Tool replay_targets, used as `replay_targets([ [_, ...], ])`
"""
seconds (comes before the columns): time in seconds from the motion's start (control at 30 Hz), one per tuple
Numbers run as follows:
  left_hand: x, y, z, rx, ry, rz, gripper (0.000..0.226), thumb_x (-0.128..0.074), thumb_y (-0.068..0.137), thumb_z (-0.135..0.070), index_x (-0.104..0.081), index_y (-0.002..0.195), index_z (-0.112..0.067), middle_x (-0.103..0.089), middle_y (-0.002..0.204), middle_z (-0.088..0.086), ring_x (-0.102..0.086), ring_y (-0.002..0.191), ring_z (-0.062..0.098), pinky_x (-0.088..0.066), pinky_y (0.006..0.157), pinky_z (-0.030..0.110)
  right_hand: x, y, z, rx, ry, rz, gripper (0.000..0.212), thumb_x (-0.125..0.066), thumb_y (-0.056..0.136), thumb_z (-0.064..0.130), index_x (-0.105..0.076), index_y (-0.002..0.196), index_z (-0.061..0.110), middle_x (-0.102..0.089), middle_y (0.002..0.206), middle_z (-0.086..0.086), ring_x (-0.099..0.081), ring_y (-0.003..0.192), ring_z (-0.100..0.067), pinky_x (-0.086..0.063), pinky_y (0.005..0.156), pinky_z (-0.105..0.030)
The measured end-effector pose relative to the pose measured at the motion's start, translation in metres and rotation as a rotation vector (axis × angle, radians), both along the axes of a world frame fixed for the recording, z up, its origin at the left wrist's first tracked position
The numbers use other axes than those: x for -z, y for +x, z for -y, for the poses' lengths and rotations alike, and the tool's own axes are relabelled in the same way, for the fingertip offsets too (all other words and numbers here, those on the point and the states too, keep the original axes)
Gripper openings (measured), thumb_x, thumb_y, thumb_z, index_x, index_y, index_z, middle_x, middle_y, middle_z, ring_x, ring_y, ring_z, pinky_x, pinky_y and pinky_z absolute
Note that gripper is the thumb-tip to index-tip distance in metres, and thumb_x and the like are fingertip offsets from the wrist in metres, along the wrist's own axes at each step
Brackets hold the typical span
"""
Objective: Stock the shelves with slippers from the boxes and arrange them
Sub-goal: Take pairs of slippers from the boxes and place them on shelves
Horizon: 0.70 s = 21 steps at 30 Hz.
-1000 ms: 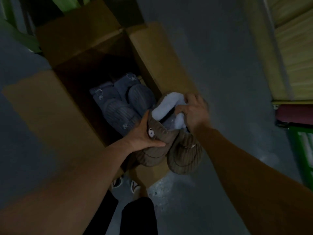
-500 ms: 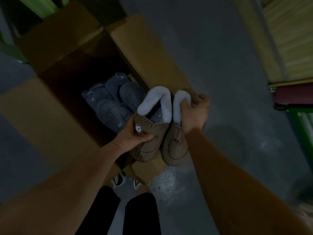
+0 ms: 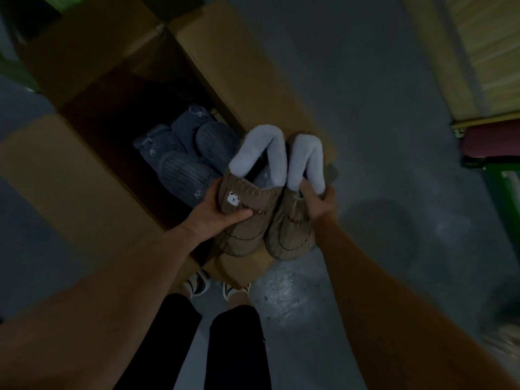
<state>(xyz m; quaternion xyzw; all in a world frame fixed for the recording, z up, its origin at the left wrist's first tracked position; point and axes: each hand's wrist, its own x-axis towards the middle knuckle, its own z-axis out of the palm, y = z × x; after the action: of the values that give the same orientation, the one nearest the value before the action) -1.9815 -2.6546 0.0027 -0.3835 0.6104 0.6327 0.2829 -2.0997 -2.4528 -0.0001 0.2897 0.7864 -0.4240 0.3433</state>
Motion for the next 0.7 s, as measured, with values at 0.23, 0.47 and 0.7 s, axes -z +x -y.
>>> replay_targets([
  [0.23,-0.024,0.015,0.018,-0.210,0.110,0.106,0.103,-0.085,0.065,-0.047,-0.030,0.149,-0.029,-0.049,0.136,-0.007,-0.053,0.116,0.013,-0.044,0.099,0.029,-0.004,0.009,-0.015,0.104,-0.089,0.232,0.114,-0.061,0.049,0.095,-0.051,0.142,0.031,-0.052,0.143,0.006,-0.053,0.127,-0.021,-0.042,0.110,-0.043],
  [0.47,-0.075,0.043,0.046,-0.433,0.253,0.117,0.103,-0.087,0.055,-0.058,-0.042,0.143,-0.031,-0.059,0.132,-0.002,-0.060,0.116,0.020,-0.047,0.103,0.044,-0.077,0.029,0.007,0.200,-0.419,0.400,0.069,-0.081,0.073,0.020,-0.057,0.137,0.016,-0.066,0.126,-0.014,-0.065,0.112,-0.035,-0.053,0.094,-0.051],
  [0.7,-0.145,0.084,0.061,-0.736,0.236,0.010,0.077,-0.072,0.079,-0.033,-0.036,0.148,-0.028,-0.057,0.136,0.001,-0.059,0.116,0.018,-0.051,0.088,0.030,-0.151,0.038,0.053,0.081,-0.575,0.442,0.062,-0.075,0.081,0.017,-0.054,0.139,0.016,-0.064,0.131,-0.010,-0.064,0.116,-0.033,-0.057,0.088,-0.047],
])
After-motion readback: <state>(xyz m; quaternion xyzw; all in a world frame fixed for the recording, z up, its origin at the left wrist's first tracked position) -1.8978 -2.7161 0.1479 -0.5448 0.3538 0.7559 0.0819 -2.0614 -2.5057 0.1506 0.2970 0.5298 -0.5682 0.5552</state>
